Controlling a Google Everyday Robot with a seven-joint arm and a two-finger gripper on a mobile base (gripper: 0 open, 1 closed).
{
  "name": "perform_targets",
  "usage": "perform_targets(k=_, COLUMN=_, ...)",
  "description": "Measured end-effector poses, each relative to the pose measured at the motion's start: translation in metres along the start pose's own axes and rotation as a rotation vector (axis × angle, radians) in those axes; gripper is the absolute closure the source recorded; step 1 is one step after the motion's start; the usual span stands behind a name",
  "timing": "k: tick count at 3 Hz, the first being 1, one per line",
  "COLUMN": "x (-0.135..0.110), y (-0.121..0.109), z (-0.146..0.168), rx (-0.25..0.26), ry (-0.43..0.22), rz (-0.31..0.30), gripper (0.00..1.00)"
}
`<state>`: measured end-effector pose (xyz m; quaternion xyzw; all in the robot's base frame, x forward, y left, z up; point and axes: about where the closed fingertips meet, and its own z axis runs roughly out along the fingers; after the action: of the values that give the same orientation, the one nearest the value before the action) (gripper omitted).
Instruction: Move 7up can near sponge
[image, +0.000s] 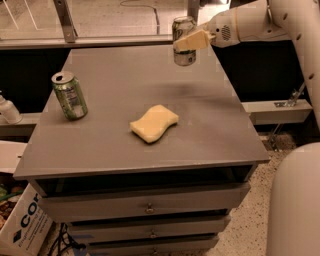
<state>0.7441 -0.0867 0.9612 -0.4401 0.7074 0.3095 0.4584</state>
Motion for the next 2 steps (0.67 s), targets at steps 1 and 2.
perform_targets(k=1, x=0.0144, y=0.0067, z=0.0101, rx=-0.024, ry=0.024, rz=0.020, gripper=1.00)
perform_targets(k=2, x=0.0161, y=0.0076, z=0.0116, rx=-0.035, ry=0.035, rz=0.018, gripper=1.00)
